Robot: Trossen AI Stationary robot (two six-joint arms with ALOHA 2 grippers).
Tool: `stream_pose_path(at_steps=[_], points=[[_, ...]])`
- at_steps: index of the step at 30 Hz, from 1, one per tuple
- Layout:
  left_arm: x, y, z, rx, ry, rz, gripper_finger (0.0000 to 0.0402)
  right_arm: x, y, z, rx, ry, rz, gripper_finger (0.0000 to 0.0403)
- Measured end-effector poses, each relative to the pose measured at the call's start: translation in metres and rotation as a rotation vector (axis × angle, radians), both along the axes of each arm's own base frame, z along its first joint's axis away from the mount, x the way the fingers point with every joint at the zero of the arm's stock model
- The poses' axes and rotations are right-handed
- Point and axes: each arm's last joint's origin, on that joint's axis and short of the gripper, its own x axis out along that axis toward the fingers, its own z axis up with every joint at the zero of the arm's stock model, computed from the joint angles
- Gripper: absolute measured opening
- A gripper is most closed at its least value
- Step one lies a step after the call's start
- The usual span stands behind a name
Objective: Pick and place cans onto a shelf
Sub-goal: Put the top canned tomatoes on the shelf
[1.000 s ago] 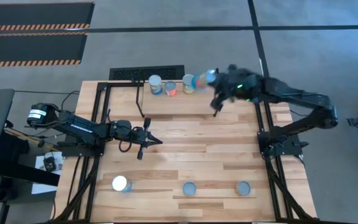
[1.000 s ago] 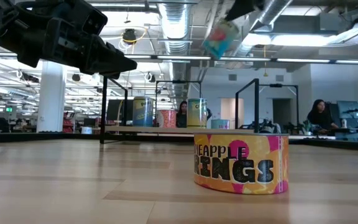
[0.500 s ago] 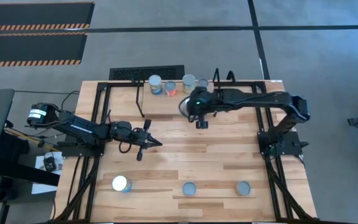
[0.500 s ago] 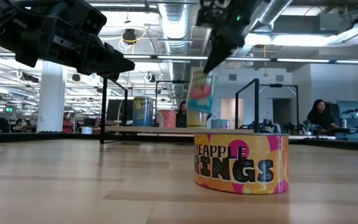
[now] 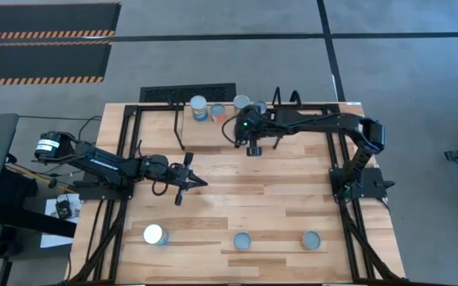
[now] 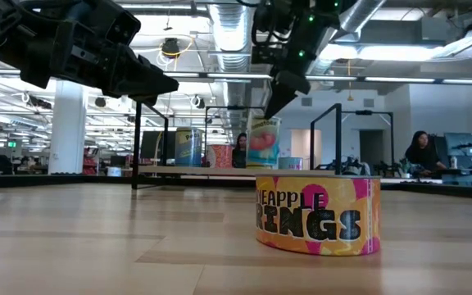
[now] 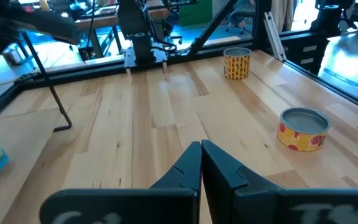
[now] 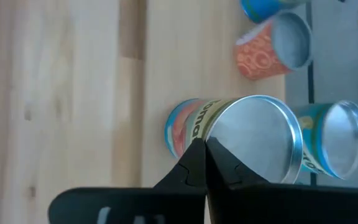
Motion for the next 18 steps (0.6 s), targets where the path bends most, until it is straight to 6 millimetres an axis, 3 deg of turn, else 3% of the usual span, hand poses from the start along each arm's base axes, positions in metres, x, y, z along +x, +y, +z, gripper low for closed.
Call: stream_pose_path(at_steps=[8, 18], points=[[0.0, 0.0, 0.0, -0.004, 0.004, 0.001, 0.0002, -0.005, -0.019, 0.001, -0.004, -0.008, -0.018, 0.0021], [0.0, 0.0, 0.0, -0.005, 0.004, 0.001, 0.0002, -0.004, -0.018, 0.001, 0.014, -0.026, 0.006, 0.0048]])
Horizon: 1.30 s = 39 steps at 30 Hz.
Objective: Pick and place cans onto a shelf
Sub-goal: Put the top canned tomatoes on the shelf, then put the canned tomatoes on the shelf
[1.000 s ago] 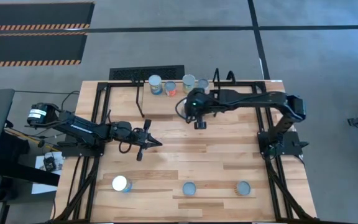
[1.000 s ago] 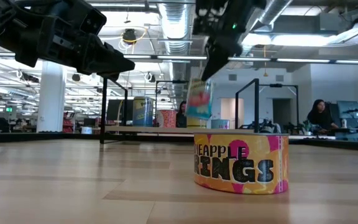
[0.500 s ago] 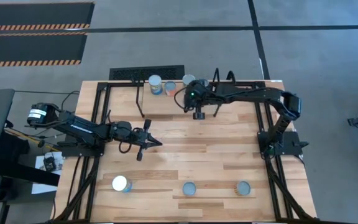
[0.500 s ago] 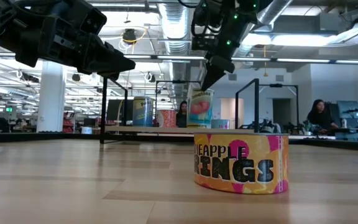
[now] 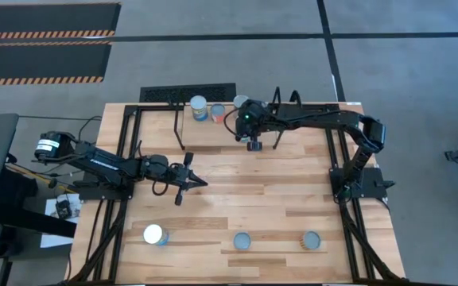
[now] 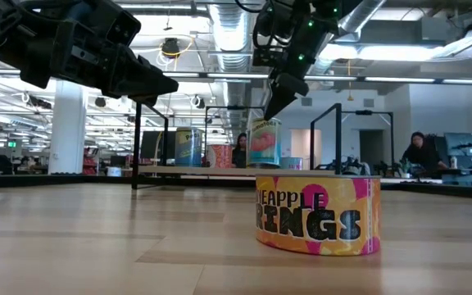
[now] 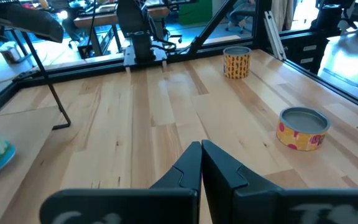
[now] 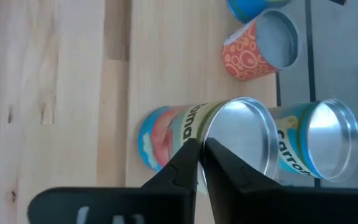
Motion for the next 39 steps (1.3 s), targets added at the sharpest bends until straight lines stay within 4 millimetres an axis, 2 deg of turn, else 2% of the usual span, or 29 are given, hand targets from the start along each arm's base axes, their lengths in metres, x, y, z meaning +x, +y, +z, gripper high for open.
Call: stream_pose_path(at_steps=[13, 24, 29, 33, 39], points=[[0.0, 0.0, 0.0, -0.003, 0.001, 0.0, 0.0002, 0.003, -0.002, 0.005, -0.021, -0.062, -0.021, 0.0097], [0.0, 0.0, -0.001, -0.008, 0.012, 0.0, 0.0002, -0.013, 0.019, 0.047, -0.054, -0.185, 0.014, 0.0098], [-0.001, -0.002, -0.003, -0.011, 0.032, -0.009, 0.0002, -0.029, 0.035, 0.065, -0.046, -0.254, 0.036, 0.0062], [-0.001, -0.006, -0.003, -0.011, 0.037, -0.026, 0.0002, -0.047, 0.045, 0.056, 0.025, -0.345, 0.09, 0.0012], [-0.002, -0.009, -0.004, -0.011, 0.042, -0.04, 0.0002, -0.07, 0.072, 0.026, 0.05, -0.534, 0.148, 0.0017]])
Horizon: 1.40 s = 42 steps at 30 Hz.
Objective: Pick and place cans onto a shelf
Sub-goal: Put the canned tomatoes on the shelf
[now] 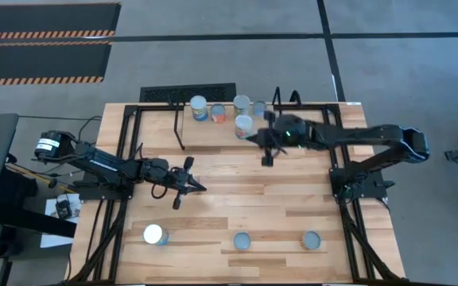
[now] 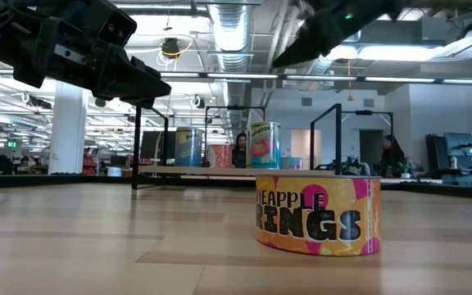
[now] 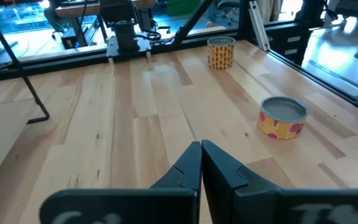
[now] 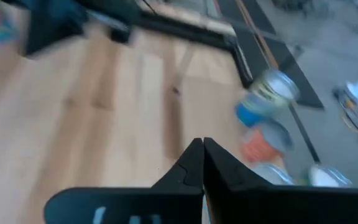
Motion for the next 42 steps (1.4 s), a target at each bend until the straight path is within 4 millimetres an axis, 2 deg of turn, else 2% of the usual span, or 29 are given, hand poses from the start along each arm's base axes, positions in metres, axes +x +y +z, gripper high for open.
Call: stream_pose_path(at_steps=[7, 11, 14, 20, 24, 29, 37, 42], points=[[0.0, 0.0, -0.001, 0.002, 0.014, 0.0, 0.0002, -0.022, 0.043, -0.014, 0.052, -0.182, 0.125, 0.0009], [-0.001, 0.0, -0.002, 0.003, 0.021, 0.002, 0.0002, -0.032, 0.065, -0.033, 0.101, -0.258, 0.221, 0.001], [-0.001, 0.0, -0.002, 0.0, 0.02, 0.003, 0.0002, -0.041, 0.074, -0.053, 0.127, -0.32, 0.255, 0.0005], [0.003, 0.0, 0.003, -0.021, 0.013, 0.021, 0.0002, -0.061, 0.072, -0.088, 0.249, -0.424, 0.225, 0.0009], [0.009, 0.0, 0.01, -0.025, 0.011, 0.039, 0.0002, -0.07, 0.068, -0.104, 0.322, -0.404, 0.18, 0.0008], [0.017, -0.005, 0.018, -0.019, 0.078, 0.041, 0.0002, -0.08, 0.068, -0.12, 0.317, -0.377, 0.182, 0.0007], [0.026, -0.04, 0.04, 0.041, 0.205, 0.041, 0.0002, -0.106, 0.072, -0.135, 0.358, -0.498, 0.217, 0.0006], [0.025, -0.06, 0.058, 0.043, 0.334, 0.09, 0.0002, -0.114, 0.073, -0.143, 0.344, -0.501, 0.158, 0.0006]])
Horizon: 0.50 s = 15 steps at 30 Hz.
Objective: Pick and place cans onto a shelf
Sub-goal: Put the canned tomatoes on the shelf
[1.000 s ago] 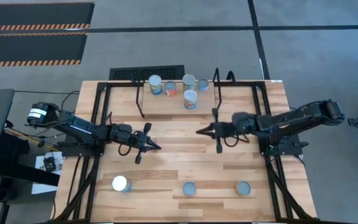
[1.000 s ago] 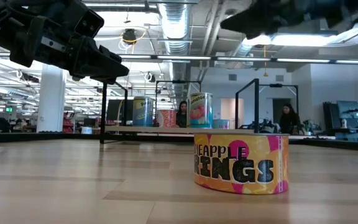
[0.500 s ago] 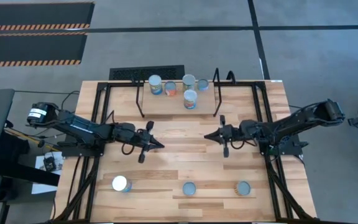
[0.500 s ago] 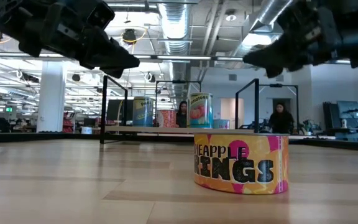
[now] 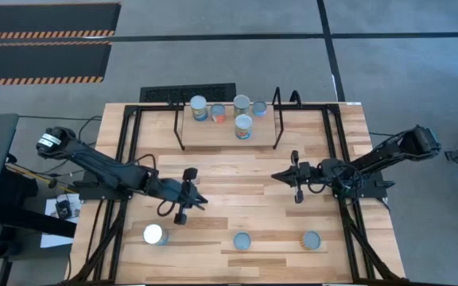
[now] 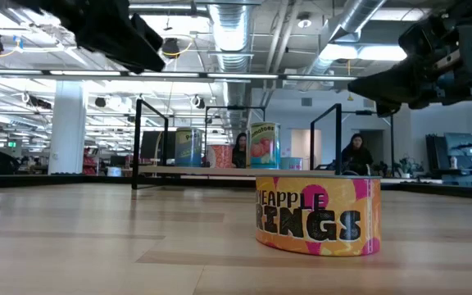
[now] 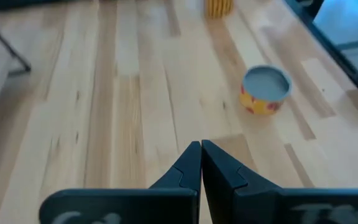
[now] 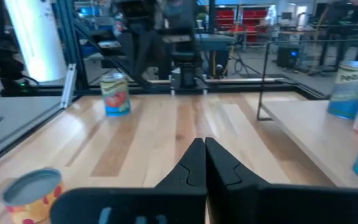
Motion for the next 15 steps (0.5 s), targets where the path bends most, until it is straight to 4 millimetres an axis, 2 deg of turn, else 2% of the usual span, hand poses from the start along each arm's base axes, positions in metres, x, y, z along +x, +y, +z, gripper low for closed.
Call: stream_pose_path(at_steps=[6, 11, 15], points=[[-0.012, -0.016, 0.016, -0.022, 0.191, 0.115, 0.0011, -0.001, 0.0, -0.001, 0.014, 0.003, -0.016, 0.0009], [-0.027, -0.029, 0.025, -0.034, 0.326, 0.141, 0.004, -0.001, 0.0, -0.001, 0.014, 0.003, -0.017, 0.0009], [-0.038, -0.039, 0.031, 0.002, 0.363, 0.142, 0.0063, -0.001, 0.0, -0.001, 0.015, 0.004, -0.018, 0.0009]])
